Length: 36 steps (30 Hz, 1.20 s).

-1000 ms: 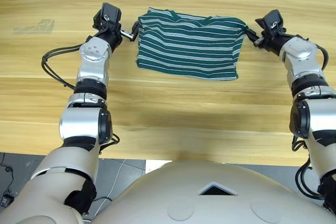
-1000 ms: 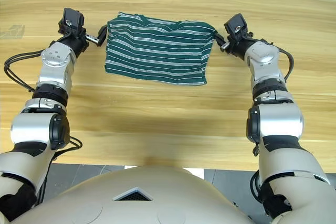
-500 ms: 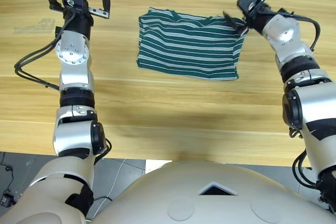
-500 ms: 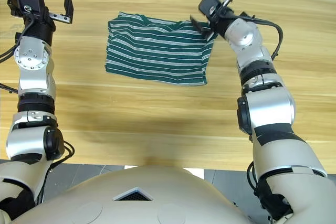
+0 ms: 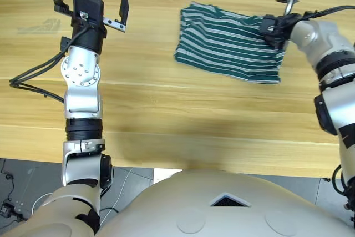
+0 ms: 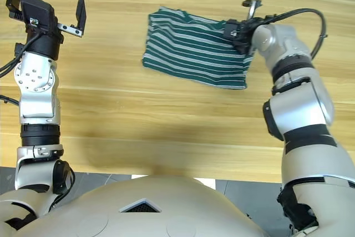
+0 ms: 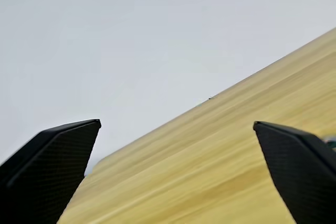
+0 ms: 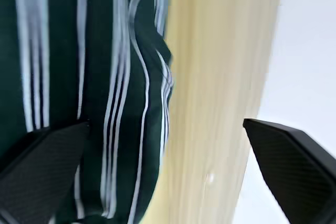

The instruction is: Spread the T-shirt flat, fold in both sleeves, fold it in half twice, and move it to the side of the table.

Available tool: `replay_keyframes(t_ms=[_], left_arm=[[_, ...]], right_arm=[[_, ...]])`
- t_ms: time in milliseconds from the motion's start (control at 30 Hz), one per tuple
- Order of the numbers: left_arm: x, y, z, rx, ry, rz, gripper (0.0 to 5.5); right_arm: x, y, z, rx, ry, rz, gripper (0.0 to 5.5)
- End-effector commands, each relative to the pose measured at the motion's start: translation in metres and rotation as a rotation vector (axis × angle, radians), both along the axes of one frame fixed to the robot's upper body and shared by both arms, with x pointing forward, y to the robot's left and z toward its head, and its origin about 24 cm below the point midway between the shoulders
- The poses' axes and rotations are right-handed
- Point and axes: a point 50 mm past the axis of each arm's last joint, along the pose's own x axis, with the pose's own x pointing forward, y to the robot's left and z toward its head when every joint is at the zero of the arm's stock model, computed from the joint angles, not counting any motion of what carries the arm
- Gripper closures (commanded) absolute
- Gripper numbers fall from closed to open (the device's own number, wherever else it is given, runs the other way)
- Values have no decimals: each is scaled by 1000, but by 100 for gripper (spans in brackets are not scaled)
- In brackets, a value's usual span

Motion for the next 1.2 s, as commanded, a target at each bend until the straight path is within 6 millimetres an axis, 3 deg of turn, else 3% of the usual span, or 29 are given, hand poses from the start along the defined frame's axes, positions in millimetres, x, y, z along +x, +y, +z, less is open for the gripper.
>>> replay_keyframes(t_ms=[33,200,267,400,667,733,867,1033,1133,1200], left_arm=[[-13,-7,-4,22,21,-29,10],[-43,-45,-4,60,34,-205,10],[-55,-55,-5,14,62,-252,10],[-78,-70,-13,-10,112,-294,10],[-90,-80,-30,-34,177,-290,10],[-92,-78,-32,-2,182,-296,10],[-94,-56,-25,101,164,-278,10],[-99,-31,-12,206,152,-289,10],[-113,-18,-22,349,203,-372,10],[-125,-11,-29,508,233,-453,10]], right_arm=[[-40,-23,-25,-21,427,121,14],[-90,29,-37,257,661,528,14],[-112,44,-36,363,739,601,14],[-136,60,-39,513,824,621,14],[-162,70,-62,658,843,559,14],[-158,66,-54,716,816,526,14],[-143,53,-15,928,738,470,14],[-145,39,28,1179,634,453,14],[-161,30,45,1258,533,454,14],[-178,20,44,1229,523,431,14]])
